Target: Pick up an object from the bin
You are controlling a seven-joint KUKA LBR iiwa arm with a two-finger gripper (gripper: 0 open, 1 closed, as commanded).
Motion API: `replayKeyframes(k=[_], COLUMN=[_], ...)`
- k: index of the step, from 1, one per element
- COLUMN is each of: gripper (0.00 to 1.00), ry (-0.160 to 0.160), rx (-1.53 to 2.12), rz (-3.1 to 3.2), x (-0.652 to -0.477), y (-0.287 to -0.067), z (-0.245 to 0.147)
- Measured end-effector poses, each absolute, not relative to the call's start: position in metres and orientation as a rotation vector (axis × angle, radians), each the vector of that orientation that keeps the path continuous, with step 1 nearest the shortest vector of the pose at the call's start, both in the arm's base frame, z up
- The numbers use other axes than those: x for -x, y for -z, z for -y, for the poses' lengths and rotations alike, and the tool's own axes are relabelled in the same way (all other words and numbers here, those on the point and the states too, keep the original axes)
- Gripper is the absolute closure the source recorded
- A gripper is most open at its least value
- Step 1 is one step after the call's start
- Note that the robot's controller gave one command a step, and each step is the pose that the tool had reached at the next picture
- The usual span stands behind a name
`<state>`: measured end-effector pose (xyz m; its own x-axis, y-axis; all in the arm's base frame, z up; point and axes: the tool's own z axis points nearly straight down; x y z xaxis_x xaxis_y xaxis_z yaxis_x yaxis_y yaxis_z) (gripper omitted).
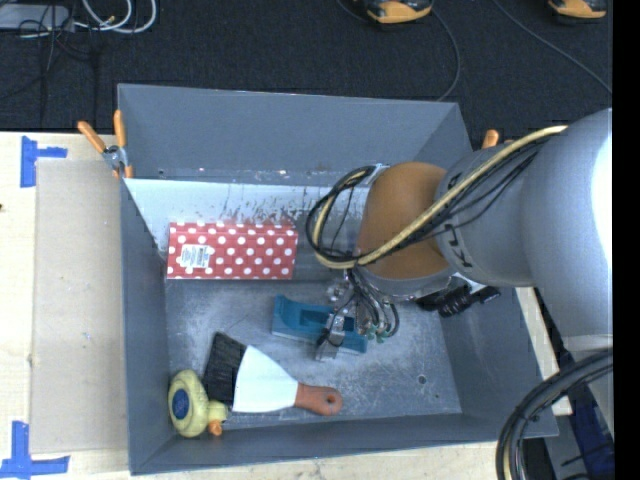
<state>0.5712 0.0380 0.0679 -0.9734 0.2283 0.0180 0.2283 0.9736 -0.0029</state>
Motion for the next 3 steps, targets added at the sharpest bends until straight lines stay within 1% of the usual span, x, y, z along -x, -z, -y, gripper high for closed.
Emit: replayKeyframes(k=[2,3], gripper=[1.0,1.0], ry=[-0.002,-0.004], rx=[0.359,0.358], rz=[3.102,3.093], x=[-0.571,-0.568], y=[-0.07,-0.087], z=[-0.038,-0.037])
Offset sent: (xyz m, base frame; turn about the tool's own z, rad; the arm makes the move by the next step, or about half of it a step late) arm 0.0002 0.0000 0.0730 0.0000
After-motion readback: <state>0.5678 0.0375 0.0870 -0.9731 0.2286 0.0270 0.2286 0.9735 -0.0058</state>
